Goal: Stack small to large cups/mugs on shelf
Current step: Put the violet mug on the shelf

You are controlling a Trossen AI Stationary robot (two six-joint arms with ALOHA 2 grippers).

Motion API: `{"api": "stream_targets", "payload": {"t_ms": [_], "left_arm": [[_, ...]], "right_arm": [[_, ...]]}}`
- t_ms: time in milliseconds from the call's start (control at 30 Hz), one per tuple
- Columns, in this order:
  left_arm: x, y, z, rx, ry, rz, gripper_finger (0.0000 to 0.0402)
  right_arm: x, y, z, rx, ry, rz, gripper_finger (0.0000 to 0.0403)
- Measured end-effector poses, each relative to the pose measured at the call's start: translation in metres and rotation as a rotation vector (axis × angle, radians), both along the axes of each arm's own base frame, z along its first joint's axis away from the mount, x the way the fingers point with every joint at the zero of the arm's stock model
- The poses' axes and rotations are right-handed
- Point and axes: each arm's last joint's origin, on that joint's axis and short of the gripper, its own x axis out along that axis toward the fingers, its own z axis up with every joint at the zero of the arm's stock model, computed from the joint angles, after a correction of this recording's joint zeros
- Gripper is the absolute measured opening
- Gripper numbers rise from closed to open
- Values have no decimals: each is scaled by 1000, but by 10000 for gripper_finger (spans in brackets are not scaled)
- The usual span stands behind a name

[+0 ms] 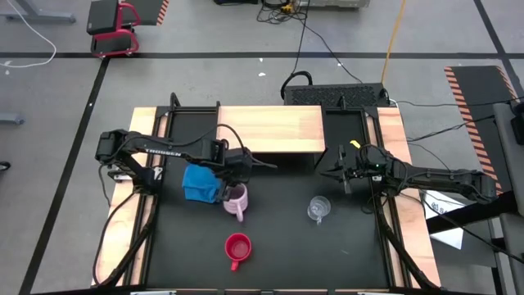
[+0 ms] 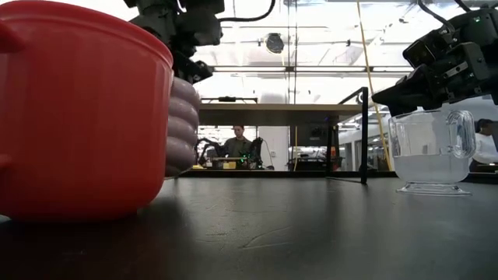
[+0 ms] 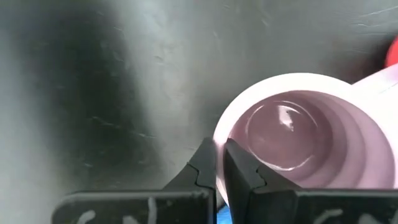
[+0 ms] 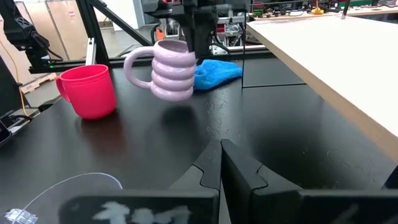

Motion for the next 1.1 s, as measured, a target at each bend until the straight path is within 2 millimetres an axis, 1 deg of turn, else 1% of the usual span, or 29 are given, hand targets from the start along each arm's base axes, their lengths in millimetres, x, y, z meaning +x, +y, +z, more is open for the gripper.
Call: {"api": "stream_targets", "payload": {"t_ms": [167,333,567,700,1000,1100], "left_arm": [[-7,9,21,51,-45,27,8],[-16,16,51,80,-147,57,8],[-45,24,86,93,-274,103,8],[-61,22,93,91,-312,117,8],[-103,21,85,128,-399,210,8],[-117,19,87,122,-437,240,8]], "right_arm": [[0,0,0,0,1,0,0],[0,0,-1,-2,6,1,0],[0,0,-1,-2,6,1,0],[0,0,-1,-2,5,1,0],[0,0,0,0,3,1,0],[0,0,0,1,3,0,0]]}}
